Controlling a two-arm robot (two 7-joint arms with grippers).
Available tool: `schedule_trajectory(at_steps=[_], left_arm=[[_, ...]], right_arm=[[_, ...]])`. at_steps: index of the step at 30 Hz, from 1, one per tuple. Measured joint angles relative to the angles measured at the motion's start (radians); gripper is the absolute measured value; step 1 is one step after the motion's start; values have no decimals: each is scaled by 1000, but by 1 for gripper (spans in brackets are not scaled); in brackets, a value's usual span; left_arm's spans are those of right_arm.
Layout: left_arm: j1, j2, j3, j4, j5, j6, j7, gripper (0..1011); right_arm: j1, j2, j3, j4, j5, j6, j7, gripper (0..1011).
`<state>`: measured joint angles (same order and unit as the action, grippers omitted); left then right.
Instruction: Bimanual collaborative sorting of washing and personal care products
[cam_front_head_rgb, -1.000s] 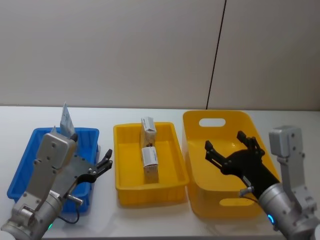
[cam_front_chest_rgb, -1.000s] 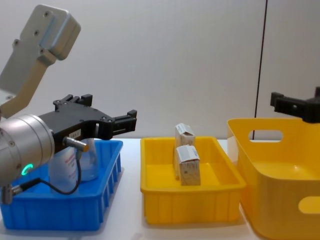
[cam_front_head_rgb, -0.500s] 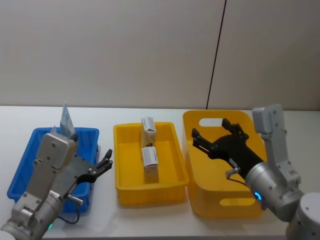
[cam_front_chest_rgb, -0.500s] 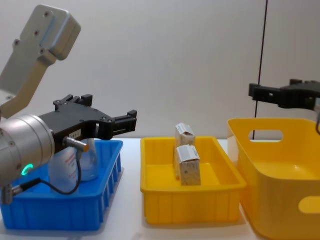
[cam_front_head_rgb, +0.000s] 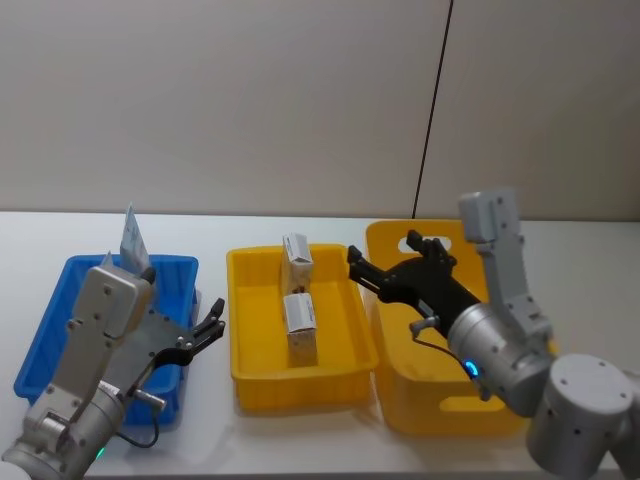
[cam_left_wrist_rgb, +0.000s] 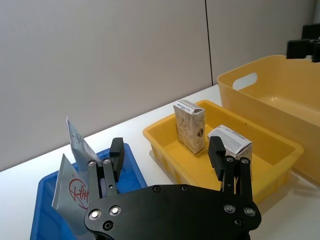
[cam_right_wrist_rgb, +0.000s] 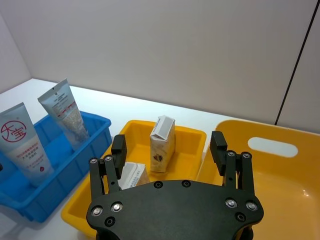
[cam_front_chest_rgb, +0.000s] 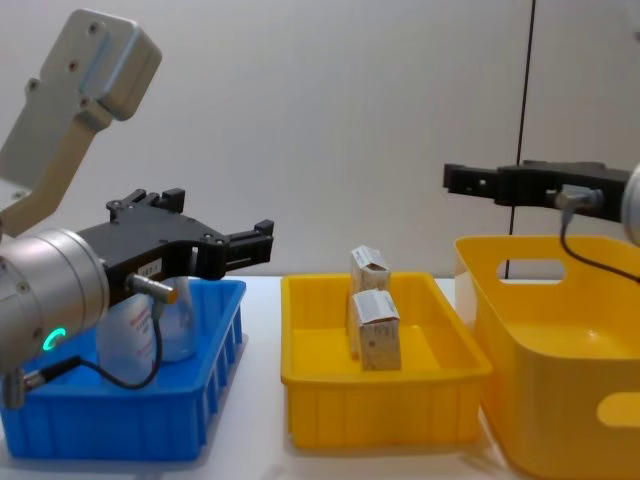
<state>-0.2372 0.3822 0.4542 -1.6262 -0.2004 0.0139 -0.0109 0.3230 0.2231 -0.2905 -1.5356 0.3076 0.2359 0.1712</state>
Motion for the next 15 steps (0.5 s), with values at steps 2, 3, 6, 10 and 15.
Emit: schedule_trajectory(at_steps=[2,3,6,10,15], left_arm=[[0,0,0,0,0,0,0,1001],[0,0,0,0,0,0,0,1001],[0,0,0,0,0,0,0,1001],[0,0,0,0,0,0,0,1001],[0,0,0,0,0,0,0,1001]], right_arm=[[9,-15,-5,6,-4,16,-12,1004],[9,-15,-5,6,-4,16,-12,1004],[20,-41,-11,15,-12,48,-39,1004],[31,-66,-16,24,-19,79,-64,1004],[42,-94,-20,34,-23,116,-89,1004]])
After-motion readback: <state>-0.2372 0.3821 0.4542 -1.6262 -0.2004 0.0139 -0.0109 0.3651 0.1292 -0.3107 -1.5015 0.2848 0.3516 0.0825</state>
